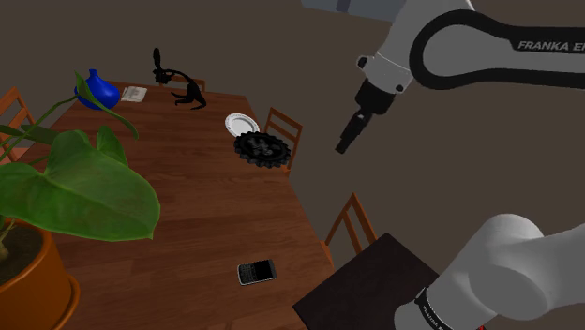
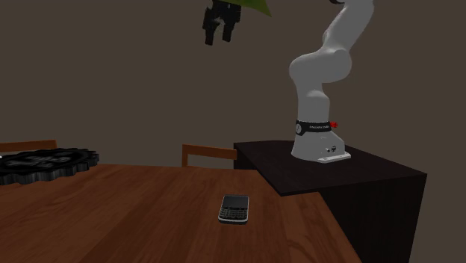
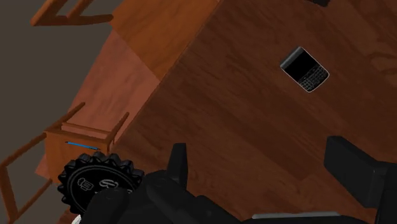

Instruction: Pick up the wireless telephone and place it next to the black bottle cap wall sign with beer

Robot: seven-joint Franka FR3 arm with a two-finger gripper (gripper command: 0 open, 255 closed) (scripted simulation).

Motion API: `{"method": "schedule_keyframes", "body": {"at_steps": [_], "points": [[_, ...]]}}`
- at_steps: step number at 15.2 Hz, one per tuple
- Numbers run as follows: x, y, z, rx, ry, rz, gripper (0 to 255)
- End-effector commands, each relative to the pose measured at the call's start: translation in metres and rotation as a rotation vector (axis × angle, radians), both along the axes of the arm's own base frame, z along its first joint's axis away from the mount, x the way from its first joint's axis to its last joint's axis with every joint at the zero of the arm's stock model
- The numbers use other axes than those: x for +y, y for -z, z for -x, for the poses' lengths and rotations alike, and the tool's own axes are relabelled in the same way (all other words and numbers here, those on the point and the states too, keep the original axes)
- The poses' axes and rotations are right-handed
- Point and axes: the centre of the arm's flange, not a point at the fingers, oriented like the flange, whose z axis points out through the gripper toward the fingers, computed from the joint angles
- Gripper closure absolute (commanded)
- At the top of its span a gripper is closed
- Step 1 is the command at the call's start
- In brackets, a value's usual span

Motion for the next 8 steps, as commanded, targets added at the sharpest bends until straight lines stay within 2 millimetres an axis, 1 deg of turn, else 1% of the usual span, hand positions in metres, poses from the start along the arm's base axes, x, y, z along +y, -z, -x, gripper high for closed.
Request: {"method": "schedule_keyframes", "body": {"at_steps": [1,8], "points": [[0.012,0.022,-0.009,0.004,-0.066,0.008,0],[0.058,0.099,-0.028,0.024,-0.291,0.036,0]]}}
